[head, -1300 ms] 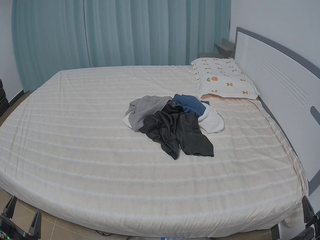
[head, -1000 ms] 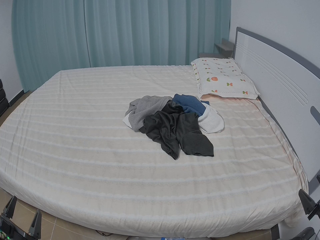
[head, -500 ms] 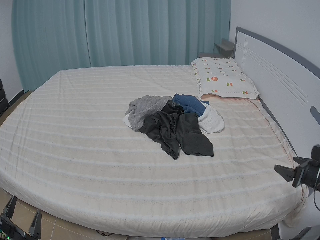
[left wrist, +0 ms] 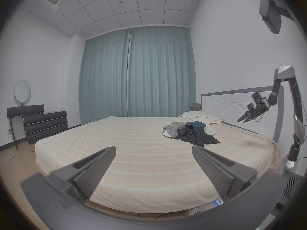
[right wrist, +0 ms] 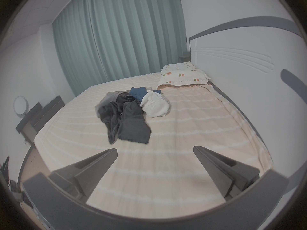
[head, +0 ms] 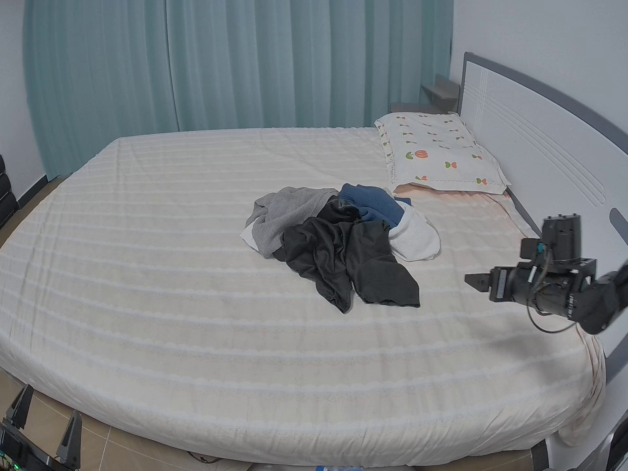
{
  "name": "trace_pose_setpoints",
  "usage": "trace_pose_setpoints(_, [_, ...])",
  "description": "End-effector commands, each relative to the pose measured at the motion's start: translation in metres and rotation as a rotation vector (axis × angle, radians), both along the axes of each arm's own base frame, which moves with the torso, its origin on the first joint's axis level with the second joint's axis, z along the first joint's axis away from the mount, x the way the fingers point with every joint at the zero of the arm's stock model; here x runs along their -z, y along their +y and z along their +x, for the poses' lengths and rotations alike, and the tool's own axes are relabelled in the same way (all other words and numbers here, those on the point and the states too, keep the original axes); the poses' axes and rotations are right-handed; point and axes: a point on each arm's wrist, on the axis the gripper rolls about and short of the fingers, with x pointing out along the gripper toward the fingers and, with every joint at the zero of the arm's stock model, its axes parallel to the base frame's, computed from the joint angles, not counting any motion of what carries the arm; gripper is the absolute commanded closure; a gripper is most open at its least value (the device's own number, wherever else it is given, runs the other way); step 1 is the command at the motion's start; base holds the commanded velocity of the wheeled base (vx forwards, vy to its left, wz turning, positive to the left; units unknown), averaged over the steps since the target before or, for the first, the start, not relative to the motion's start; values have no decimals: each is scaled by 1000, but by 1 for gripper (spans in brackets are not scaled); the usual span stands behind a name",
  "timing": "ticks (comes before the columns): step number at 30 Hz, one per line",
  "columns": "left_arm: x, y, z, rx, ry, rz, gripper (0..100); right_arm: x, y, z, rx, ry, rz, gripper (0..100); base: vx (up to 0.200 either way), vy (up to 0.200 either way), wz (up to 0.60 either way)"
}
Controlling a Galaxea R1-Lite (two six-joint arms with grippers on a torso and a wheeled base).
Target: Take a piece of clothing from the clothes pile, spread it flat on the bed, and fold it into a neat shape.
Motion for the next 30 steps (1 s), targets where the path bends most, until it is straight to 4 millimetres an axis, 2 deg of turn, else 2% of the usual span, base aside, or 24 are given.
trace_pose_setpoints(1, [5, 0, 0, 0, 0, 0, 0, 102, 57, 119, 76, 36, 14, 0, 0, 0, 0])
trace_pose_setpoints(4, [5, 0, 0, 0, 0, -2, 0, 111, 63, 130, 84, 36, 23, 0, 0, 0, 0])
trace_pose_setpoints(7, [5, 0, 0, -2, 0, -2, 0, 127, 72, 150, 83, 44, 22, 0, 0, 0, 0])
trace_pose_setpoints(14, [5, 0, 0, -2, 0, -3, 0, 156, 91, 162, 76, 74, 46, 0, 0, 0, 0])
trace_pose_setpoints(19, [5, 0, 0, -4, 1, -5, 0, 158, 97, 169, 71, 60, 54, 0, 0, 0, 0])
trace_pose_setpoints(30, [5, 0, 0, -4, 1, -5, 0, 157, 126, 182, 41, 65, 42, 0, 0, 0, 0])
